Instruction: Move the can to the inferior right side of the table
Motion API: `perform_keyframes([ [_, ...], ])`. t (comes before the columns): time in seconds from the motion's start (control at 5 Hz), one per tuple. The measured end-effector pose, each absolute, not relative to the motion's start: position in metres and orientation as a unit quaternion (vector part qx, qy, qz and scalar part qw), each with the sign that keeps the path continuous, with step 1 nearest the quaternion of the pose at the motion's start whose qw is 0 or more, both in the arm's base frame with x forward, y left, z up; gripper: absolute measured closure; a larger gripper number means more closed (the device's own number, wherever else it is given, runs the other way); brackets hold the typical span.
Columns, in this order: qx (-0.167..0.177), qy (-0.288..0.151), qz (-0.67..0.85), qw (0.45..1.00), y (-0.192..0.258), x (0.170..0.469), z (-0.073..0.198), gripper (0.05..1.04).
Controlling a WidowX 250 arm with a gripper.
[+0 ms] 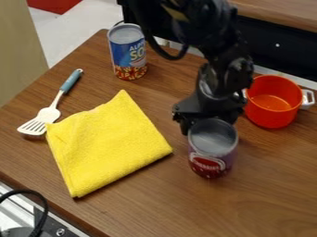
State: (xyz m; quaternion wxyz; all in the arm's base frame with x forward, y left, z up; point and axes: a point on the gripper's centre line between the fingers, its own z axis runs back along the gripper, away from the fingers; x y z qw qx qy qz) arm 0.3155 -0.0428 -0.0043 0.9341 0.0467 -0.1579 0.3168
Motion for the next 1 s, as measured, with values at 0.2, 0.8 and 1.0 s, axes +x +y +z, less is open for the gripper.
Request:
perform_keyframes([
  [0.2,0.021,-0.146,0.3,0.942,-0.06,0.3,-0.006,0.087],
  [0.8,-0.015,-0.138,0.269,0.953,-0.083,0.269,0.0,0.087],
  [1.0,-0.023,-0.133,0.263,0.955,-0.087,0.264,0.006,0.087],
])
